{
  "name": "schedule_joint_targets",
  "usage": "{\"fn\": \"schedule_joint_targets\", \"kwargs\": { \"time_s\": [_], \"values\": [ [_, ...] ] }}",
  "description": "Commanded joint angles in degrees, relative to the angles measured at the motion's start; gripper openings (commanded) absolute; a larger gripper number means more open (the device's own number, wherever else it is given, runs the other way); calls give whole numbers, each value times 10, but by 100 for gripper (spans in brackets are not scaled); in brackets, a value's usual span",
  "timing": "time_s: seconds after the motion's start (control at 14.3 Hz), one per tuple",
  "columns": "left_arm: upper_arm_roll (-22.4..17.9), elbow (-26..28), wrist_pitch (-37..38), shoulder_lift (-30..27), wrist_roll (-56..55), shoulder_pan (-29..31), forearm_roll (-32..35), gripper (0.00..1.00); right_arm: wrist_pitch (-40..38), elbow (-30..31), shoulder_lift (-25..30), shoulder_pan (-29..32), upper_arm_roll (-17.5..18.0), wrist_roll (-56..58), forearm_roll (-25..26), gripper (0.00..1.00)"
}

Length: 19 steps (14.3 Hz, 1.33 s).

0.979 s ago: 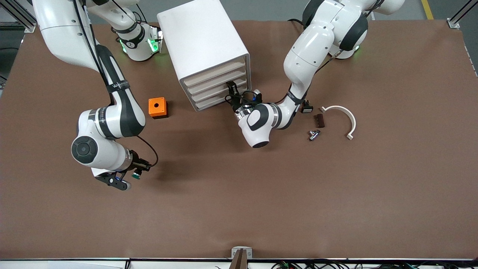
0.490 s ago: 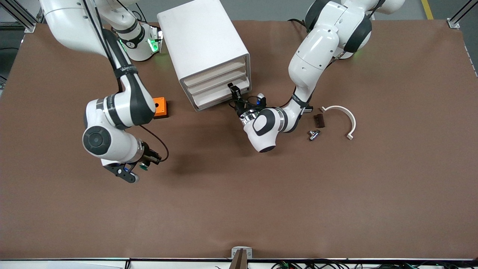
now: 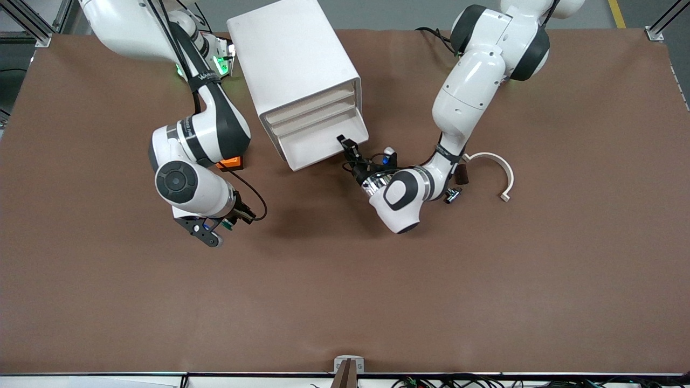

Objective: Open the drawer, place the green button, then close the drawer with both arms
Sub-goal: 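Pull the drawer open with the left gripper while the right gripper lifts the button, then lower the green button into the open drawer and open the right gripper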

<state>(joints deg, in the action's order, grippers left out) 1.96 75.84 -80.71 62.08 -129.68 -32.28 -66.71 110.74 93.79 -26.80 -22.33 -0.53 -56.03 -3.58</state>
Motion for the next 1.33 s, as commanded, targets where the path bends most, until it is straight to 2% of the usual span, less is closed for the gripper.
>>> {"fn": "schedule_joint_targets", "kwargs": {
  "time_s": [0.0, 0.28, 0.63, 0.77, 0.84, 0.91, 1.05, 1.26],
  "values": [
    [-2, -12, -18, 16, 2, 23, -13, 8, 5, 48, 43, -18, -3, -49, -5, 0],
    [-2, -13, -29, 16, 3, 52, -13, 10, 5, 61, 56, -64, -2, -137, -6, 0],
    [-2, -12, -36, 16, 2, 61, -14, 17, 19, 60, 56, -126, -2, -249, -7, 0],
    [-2, -12, -43, 17, 4, 61, -15, 37, 42, 72, 54, -149, -2, -295, -7, 0],
    [-2, -12, -44, 17, 16, 63, -16, 60, 67, 84, 54, -164, -2, -323, -7, 0],
    [-1, -14, -44, 16, 37, 64, -18, 78, 84, 96, 53, -174, -2, -340, -7, 0],
    [0, -17, -43, 13, 77, 64, -22, 92, 115, 106, 50, -195, -2, -376, -7, 0],
    [1, -31, -44, 8, 153, 68, -22, 99, 143, 104, 40, -230, -2, -427, -7, 0]
  ]
}}
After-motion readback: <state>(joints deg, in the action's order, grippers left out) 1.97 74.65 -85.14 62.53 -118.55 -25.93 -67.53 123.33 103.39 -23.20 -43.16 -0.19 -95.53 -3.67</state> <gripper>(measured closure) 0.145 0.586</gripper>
